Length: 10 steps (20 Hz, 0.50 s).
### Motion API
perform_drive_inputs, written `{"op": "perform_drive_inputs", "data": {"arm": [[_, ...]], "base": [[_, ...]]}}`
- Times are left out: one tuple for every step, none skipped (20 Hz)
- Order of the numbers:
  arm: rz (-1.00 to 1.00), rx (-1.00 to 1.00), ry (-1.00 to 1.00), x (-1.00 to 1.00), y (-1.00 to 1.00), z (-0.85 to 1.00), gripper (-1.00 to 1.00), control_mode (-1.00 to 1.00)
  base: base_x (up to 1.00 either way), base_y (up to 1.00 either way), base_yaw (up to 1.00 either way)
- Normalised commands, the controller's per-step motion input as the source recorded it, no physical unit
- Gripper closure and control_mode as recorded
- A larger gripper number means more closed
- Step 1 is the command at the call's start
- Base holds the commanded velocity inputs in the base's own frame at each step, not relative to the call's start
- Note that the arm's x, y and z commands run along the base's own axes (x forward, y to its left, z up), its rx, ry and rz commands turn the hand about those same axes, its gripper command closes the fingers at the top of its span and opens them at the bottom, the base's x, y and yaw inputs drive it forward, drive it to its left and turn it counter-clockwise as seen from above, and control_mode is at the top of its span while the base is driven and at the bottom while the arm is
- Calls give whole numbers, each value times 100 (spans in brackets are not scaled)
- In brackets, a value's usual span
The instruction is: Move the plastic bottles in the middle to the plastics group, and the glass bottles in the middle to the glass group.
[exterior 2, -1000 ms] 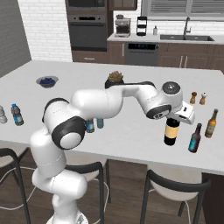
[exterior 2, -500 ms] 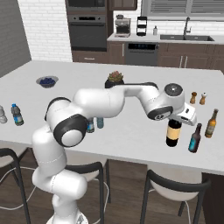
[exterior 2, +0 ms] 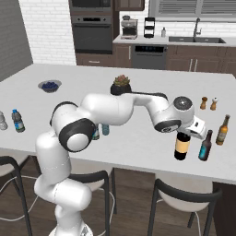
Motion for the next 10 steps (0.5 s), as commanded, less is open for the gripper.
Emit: {"op": "perform_drive_inputs", "data": {"arm": [[0, 0, 0, 0, 0, -15, 100, -100], [0, 0, 0, 0, 0, -21, 100, -100], [0, 0, 0, 0, 0, -24, 100, -100], [0, 0, 0, 0, 0, -17, 100, -100], [0, 0, -3, 0, 0, 0, 100, -100], [0, 0, -7, 0, 0, 0, 100, -100], [0, 0, -10, 0, -4, 0, 100, -100], [0, 0, -11, 0, -9, 0, 100, -100], [0, 0, -10, 5, -13, 5, 100, -100], [0, 0, -8, 9, -16, 6, 100, -100]], "base": [[0, 0, 0], [0, 0, 0], [0, 0, 0], [0, 0, 0], [0, 0, 0], [0, 0, 0], [0, 0, 0], [0, 0, 0], [0, 0, 0], [0, 0, 0]]}}
